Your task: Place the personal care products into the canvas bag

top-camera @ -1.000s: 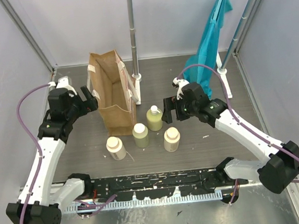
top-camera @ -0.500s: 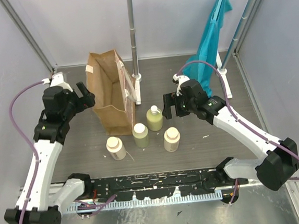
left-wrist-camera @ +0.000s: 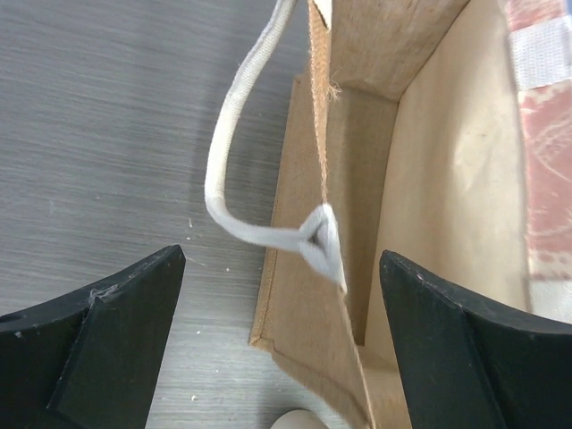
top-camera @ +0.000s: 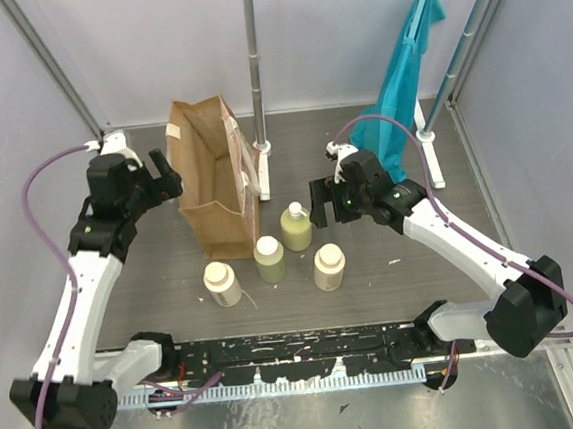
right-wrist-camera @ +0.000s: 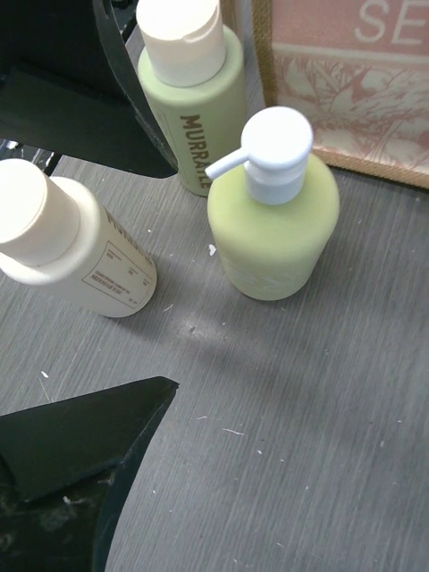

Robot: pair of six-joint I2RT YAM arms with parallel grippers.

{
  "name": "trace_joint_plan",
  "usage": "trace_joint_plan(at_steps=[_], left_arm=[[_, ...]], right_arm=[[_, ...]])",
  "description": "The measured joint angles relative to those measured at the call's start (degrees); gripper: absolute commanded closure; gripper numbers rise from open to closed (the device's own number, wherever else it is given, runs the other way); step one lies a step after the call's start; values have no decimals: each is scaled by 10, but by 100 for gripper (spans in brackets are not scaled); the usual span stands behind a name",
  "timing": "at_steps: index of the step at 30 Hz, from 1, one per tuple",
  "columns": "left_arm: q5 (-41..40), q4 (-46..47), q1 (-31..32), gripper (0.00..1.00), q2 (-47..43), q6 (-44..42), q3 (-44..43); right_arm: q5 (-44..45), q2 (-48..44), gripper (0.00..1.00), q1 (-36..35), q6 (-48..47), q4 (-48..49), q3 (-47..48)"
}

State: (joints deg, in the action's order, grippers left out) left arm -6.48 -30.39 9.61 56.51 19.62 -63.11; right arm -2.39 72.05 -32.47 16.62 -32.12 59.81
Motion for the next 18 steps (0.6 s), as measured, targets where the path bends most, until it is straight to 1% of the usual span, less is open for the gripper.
trace_joint_plan(at_steps=[4, 7, 8, 9, 11, 13, 15, 18], left_arm=[[7, 29, 0, 2, 82, -1, -7], [7, 45, 0, 0, 113, -4, -8], [6, 48, 0, 4, 121, -5, -12], [5, 52, 0, 9, 128, -7, -16], [2, 58, 0, 27, 143, -11, -27], [0, 61, 0, 43, 156, -17, -39], [0, 61, 0, 54, 167, -18, -46], [4, 61, 0, 65, 176, -23, -47]], right_arm=[[2, 0, 0, -2, -2, 0, 17], [3, 0, 0, -2, -2, -2, 19], [3, 0, 0, -2, -2, -3, 19], [4, 0, 0, -2, -2, -5, 19], [6, 0, 0, -2, -2, -9, 19], [7, 0, 3, -3, -2, -13, 20], [7, 0, 5, -3, -3, -18, 21], [7, 0, 6, -7, -4, -28, 30]])
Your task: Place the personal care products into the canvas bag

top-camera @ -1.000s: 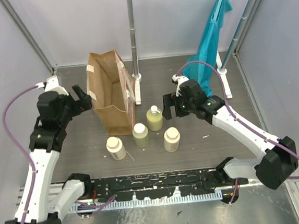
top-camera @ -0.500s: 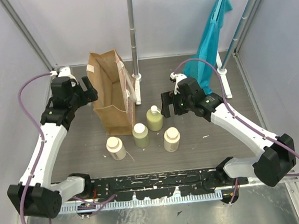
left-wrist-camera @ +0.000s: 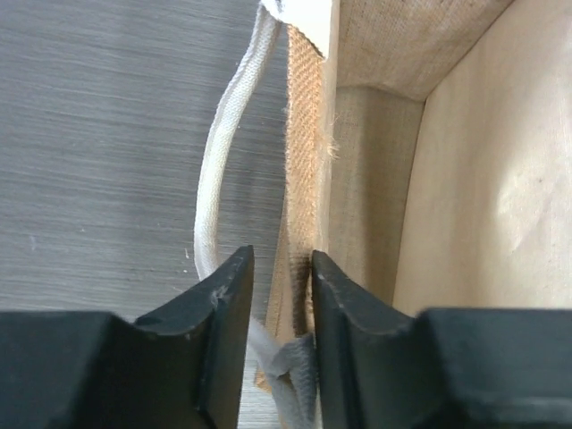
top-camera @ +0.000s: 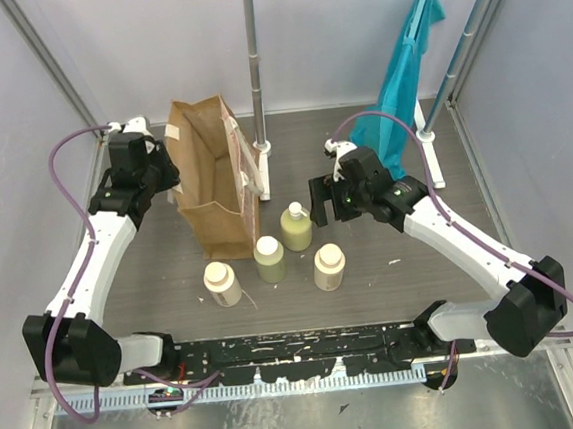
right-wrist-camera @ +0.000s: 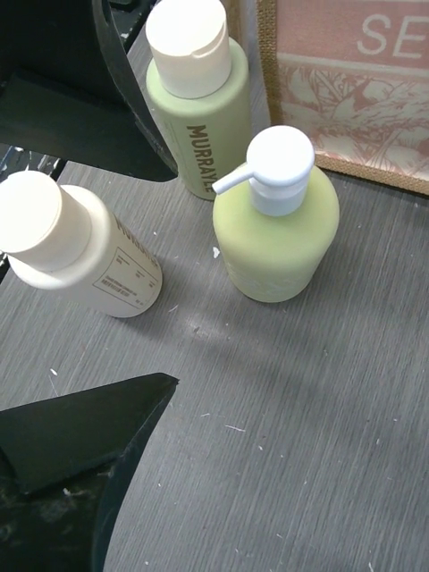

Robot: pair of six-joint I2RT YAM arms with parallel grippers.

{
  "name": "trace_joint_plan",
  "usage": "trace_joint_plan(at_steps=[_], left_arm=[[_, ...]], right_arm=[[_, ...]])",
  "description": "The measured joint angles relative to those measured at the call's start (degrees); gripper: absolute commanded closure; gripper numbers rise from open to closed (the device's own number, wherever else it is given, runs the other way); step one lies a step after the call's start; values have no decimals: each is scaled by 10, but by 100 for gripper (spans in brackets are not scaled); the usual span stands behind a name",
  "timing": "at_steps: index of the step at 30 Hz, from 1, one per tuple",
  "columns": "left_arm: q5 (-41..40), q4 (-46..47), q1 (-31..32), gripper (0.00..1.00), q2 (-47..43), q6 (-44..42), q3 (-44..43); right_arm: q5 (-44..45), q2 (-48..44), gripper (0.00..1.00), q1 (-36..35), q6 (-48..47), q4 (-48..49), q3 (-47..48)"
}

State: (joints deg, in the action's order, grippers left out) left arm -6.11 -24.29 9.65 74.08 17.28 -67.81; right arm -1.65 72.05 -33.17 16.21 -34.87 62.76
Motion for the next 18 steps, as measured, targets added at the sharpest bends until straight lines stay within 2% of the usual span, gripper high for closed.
trace_joint_plan(at_steps=[6, 10, 13, 18], left_arm=[[20, 14, 0, 88, 0, 0, 16], [29, 21, 0, 97, -9, 5, 31], [35, 19, 0, 99, -37, 10, 43], [39, -4, 2, 97, -75, 14, 46]], right_arm=[[3, 28, 6, -22, -4, -8, 43], [9, 62, 20, -43, -14, -7, 83], [12, 92, 28, -51, -24, -8, 109], [16, 150, 28, -57, -38, -8, 133]])
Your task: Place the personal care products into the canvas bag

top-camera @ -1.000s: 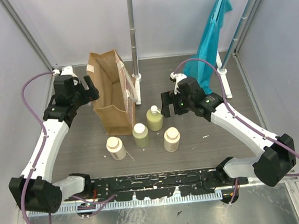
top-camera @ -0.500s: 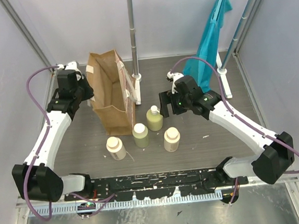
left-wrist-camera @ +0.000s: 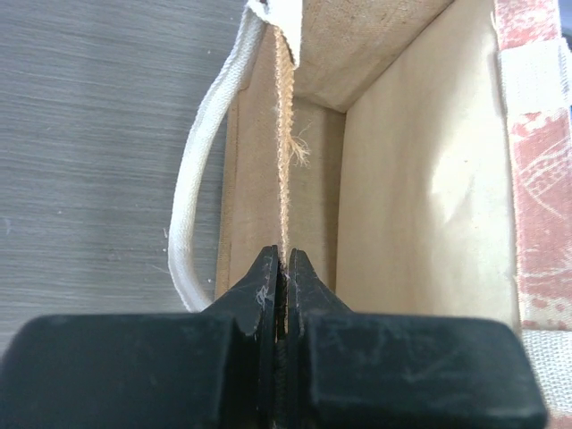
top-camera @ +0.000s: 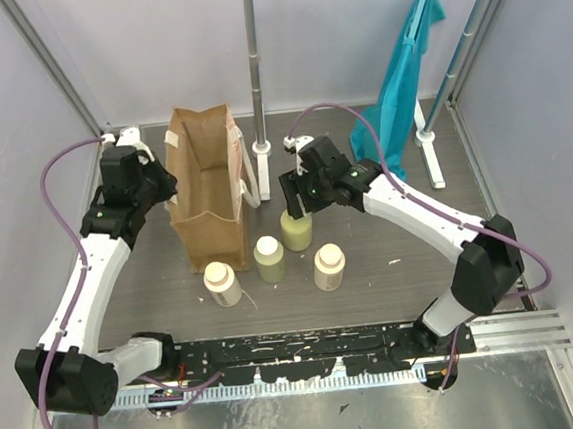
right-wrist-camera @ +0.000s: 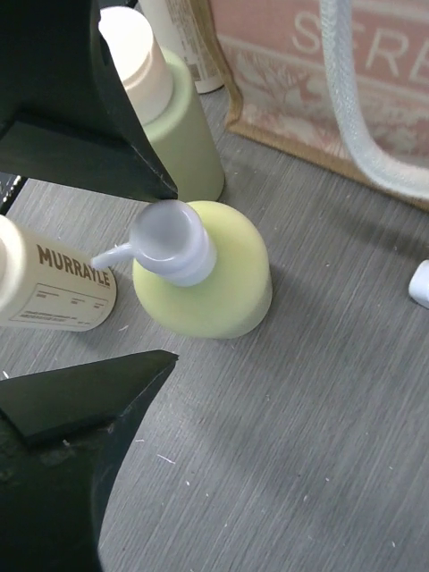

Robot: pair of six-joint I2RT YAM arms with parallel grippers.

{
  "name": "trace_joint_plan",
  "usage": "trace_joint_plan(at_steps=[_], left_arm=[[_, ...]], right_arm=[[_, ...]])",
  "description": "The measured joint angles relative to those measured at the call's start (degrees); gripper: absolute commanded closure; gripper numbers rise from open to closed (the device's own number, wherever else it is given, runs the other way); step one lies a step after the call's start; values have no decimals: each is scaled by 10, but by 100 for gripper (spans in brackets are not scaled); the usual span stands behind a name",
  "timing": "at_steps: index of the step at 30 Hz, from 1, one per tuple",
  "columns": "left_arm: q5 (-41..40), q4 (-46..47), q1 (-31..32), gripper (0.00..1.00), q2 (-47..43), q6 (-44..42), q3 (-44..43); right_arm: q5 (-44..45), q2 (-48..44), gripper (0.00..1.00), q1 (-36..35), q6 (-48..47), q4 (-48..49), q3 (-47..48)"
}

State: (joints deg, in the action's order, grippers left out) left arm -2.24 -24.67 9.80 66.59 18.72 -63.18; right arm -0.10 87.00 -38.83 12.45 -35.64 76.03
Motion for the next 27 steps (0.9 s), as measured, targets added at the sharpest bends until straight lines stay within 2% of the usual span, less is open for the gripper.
trace_joint_plan(at_steps=[6, 9, 13, 18, 20, 21, 27], left_arm=[[0, -25, 0, 97, -30, 9, 9], [0, -27, 0, 97, -43, 11, 22], [0, -25, 0, 97, -54, 11, 35], [0, -10, 0, 97, -67, 14, 54], [0, -7, 0, 97, -72, 15, 60], [0, -7, 0, 98, -76, 18, 64], [1, -4, 0, 98, -83, 23, 70]], right_arm=[[6, 32, 31, -4, -7, 0, 3], [9, 36, 37, -7, -11, -1, 3], [10, 43, 38, -13, -15, 0, 4], [14, 56, 44, -17, -18, 0, 6], [16, 61, 48, -20, -20, 0, 8], [21, 64, 55, -22, -24, -2, 12], [33, 67, 72, -24, -35, -9, 25]])
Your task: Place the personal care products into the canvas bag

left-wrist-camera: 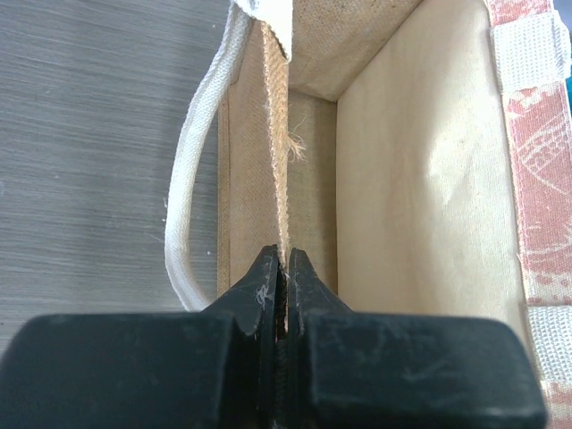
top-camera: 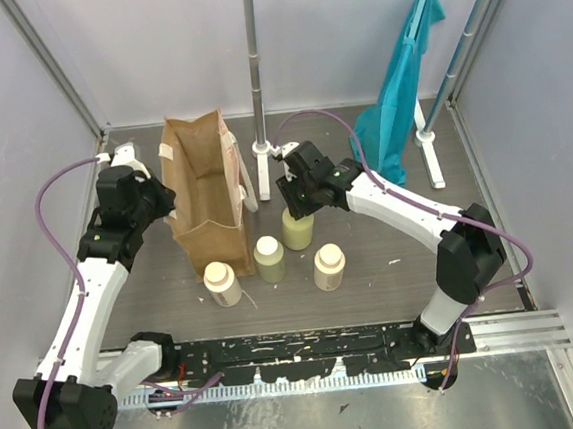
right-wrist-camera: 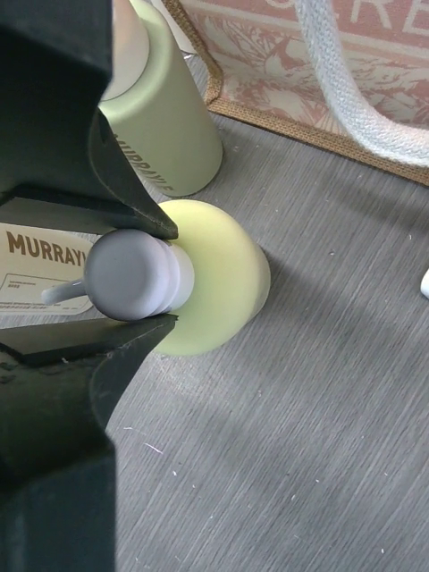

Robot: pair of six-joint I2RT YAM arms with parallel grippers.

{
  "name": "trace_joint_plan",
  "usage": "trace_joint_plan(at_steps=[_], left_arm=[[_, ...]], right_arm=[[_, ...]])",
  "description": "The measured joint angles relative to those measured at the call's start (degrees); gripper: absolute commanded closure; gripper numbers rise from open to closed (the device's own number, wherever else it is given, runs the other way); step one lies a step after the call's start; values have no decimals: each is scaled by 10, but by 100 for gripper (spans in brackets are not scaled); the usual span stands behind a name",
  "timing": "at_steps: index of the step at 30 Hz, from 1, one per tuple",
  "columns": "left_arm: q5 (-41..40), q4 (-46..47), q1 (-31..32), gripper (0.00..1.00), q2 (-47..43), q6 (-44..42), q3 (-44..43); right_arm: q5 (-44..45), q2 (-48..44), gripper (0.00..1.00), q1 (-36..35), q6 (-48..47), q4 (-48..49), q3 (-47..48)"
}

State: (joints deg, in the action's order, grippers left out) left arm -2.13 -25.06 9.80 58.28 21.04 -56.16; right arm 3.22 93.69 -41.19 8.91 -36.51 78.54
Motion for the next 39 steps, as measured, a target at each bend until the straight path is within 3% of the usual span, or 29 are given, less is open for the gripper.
trace_joint_plan(at_steps=[8, 18, 26, 33, 39], left_arm=[[1, 3, 0, 99, -13, 5, 12], [4, 3, 0, 99, -16, 7, 12], [13, 5, 0, 100, -20, 7, 16], [21, 27, 0, 100, -20, 9, 35], [28, 40, 0, 100, -21, 13, 47]], right_arm=[[10, 1, 99, -3, -5, -24, 10], [70, 2, 100, -4, -30, -146, 104], [113, 15, 100, -3, -61, -167, 292], [110, 99, 100, -3, -111, -171, 503], [84, 158, 100, -3, -148, -144, 589]])
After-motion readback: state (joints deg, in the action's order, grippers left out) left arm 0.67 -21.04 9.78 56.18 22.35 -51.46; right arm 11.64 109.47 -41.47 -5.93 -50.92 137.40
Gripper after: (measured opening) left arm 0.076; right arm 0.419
